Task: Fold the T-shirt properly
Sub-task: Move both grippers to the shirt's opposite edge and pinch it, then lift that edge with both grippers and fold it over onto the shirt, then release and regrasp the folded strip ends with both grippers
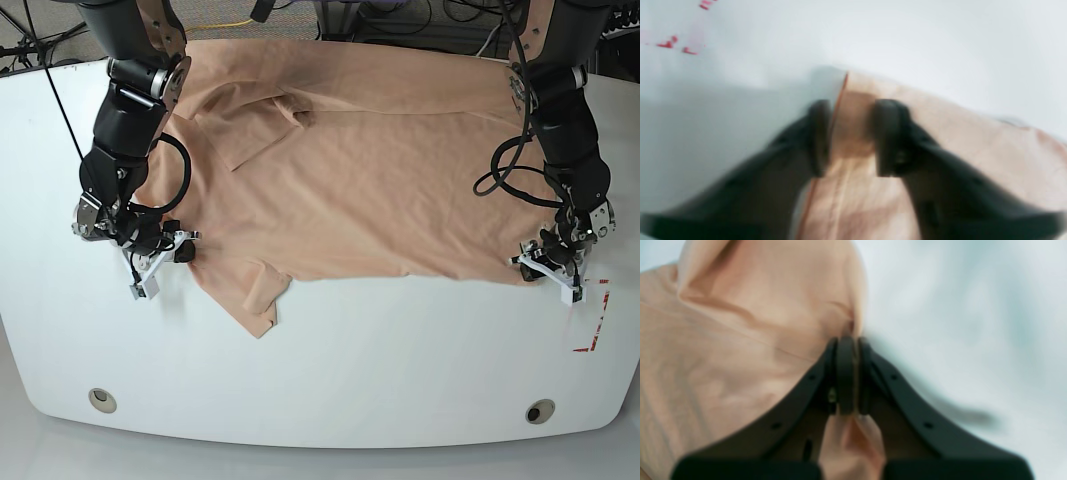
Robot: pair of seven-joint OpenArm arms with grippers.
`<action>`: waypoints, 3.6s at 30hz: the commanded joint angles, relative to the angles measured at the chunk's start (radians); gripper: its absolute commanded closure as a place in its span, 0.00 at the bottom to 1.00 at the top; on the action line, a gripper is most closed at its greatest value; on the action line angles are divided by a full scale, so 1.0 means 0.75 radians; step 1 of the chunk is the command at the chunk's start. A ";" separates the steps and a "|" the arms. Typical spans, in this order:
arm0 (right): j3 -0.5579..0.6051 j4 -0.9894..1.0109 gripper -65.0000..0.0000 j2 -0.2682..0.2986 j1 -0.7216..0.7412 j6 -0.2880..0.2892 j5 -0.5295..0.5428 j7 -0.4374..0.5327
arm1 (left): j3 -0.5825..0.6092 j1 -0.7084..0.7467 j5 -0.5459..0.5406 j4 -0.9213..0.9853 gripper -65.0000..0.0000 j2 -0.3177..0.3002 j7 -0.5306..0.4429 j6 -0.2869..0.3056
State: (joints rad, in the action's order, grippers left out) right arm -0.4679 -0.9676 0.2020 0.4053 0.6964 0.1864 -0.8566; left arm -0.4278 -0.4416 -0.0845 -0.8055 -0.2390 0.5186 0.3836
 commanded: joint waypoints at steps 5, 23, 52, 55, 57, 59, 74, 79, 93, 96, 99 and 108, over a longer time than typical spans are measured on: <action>0.003 -0.022 1.00 0.016 0.060 0.002 -0.006 -0.002 | 0.097 -0.030 -0.009 -0.056 1.00 -0.010 -0.013 0.011; 0.001 -0.526 1.00 0.061 -0.001 0.002 0.010 -0.373 | 0.078 0.150 -0.011 -0.731 1.00 -0.006 0.226 0.138; -0.013 -1.366 1.00 0.002 -0.777 0.002 0.258 -0.618 | -0.114 0.739 -0.009 -1.259 1.00 0.027 0.302 0.312; -0.013 -1.379 1.00 0.006 -0.832 0.002 0.329 -0.618 | -0.126 0.766 -0.009 -1.296 1.00 0.025 0.332 0.312; -0.013 -1.381 1.00 0.006 -0.865 0.002 0.377 -0.618 | -0.130 0.780 -0.005 -1.323 1.00 0.023 0.384 0.314; -0.026 -1.381 1.00 0.006 -0.897 0.002 0.405 -0.618 | -0.132 0.805 -0.005 -1.349 1.00 0.023 0.418 0.314; -0.200 -1.381 0.23 -0.025 -0.989 0.002 0.432 -0.616 | -0.128 0.958 0.001 -1.384 0.59 -0.012 0.451 0.314; -0.232 -1.399 0.23 -0.023 -0.967 0.002 0.471 -0.614 | -0.128 0.956 0.001 -1.384 0.35 -0.042 0.451 0.314; -0.148 -1.325 0.23 -0.027 -0.738 0.002 0.606 -0.614 | -0.212 0.913 -0.015 -1.425 0.36 -0.110 0.449 0.314; -0.081 -1.282 0.23 -0.043 -0.687 0.002 0.516 -0.610 | -0.212 0.913 -0.013 -1.425 0.36 -0.110 0.449 0.314; -0.013 -1.207 0.23 -0.086 -0.611 0.002 0.428 -0.586 | -0.212 0.911 -0.013 -1.425 0.36 -0.108 0.449 0.314; 0.124 -0.947 0.23 -0.098 -0.488 0.002 0.317 -0.465 | -0.192 0.911 -0.009 -1.421 0.36 -0.108 0.449 0.314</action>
State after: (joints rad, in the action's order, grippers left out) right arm -0.3832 -1.7092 0.1184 0.0139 0.6968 0.4145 -1.2388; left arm -0.5640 0.2497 -0.0902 -1.8561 -0.3027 0.8715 0.6224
